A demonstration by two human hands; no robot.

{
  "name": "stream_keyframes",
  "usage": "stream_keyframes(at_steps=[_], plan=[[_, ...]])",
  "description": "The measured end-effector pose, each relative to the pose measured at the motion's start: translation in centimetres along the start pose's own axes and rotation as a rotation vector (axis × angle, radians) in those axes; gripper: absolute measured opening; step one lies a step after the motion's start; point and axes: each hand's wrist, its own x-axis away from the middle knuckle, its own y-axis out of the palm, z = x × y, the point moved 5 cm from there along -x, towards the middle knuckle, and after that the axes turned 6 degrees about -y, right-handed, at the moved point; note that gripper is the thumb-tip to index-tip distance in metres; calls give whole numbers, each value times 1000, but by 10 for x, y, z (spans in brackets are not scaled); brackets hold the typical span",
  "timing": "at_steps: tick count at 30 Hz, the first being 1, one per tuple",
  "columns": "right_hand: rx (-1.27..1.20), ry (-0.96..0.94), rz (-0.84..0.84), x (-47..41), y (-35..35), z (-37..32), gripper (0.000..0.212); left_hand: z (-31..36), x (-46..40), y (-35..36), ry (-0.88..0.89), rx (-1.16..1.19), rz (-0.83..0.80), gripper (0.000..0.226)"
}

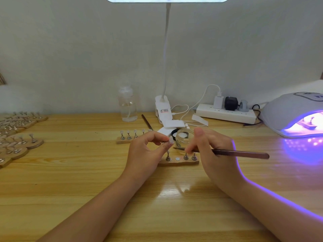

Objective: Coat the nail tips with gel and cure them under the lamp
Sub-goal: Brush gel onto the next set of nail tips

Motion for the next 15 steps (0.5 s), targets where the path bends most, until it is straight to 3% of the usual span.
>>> stream_keyframes(at_steps=[3,7,11,15], plan=[[75,-62,5,-3,-1,-3,38,-1,0,0,3,10,6,18],[-95,94,24,1,-1,3,40,-1,0,-1,-1,17,19,17],[10,50,-4,-2,-1,0,34,-1,0,-1,-5,20,12,17],[-91,101,4,1,0,0,40,-1,0,0,-13,41,11,20]])
